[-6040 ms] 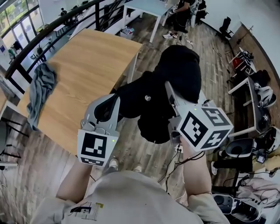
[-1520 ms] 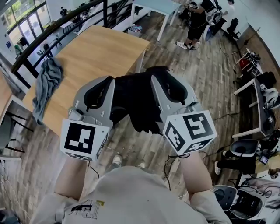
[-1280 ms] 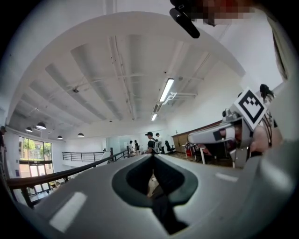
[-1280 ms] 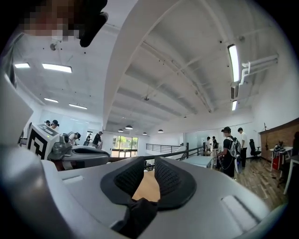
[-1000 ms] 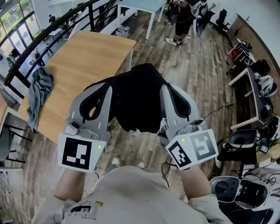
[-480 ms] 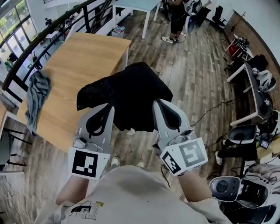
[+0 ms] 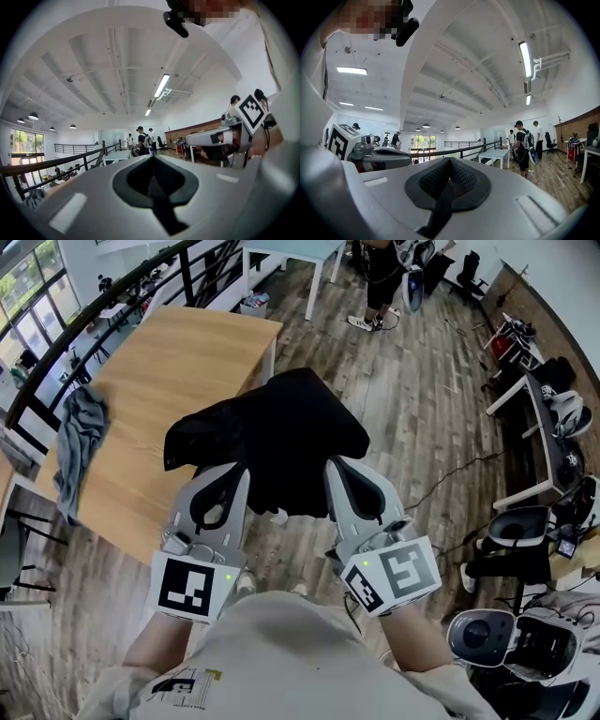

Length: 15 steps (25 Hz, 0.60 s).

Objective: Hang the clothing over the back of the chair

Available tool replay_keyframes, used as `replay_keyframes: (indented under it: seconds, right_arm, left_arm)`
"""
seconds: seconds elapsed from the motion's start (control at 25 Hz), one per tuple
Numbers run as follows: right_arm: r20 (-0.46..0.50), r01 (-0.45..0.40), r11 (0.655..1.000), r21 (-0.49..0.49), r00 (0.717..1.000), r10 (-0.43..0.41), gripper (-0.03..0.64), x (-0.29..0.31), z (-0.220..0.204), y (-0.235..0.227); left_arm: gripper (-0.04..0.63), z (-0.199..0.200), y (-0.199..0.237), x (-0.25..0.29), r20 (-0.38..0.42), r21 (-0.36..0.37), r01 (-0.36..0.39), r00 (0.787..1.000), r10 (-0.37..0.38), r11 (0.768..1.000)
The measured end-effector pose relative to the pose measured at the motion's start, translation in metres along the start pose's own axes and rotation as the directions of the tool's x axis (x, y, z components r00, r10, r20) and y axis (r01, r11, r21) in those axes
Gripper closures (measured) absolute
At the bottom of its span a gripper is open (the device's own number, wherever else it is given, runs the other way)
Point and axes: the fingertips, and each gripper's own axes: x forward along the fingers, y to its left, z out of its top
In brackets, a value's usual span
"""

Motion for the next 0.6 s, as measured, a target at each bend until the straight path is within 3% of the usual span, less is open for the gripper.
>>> replay_keyframes:
  seconds: [0.6]
  right_arm:
    - [-0.053,-0.006,1.0,-0.004,0.999,0.006,0.618,0.001,-0.016,0.004]
  left_arm:
    - [0.595,-0.005,-0.003,-0.004,-0.02,0.006,0.005,1.0,-0.005,1.0]
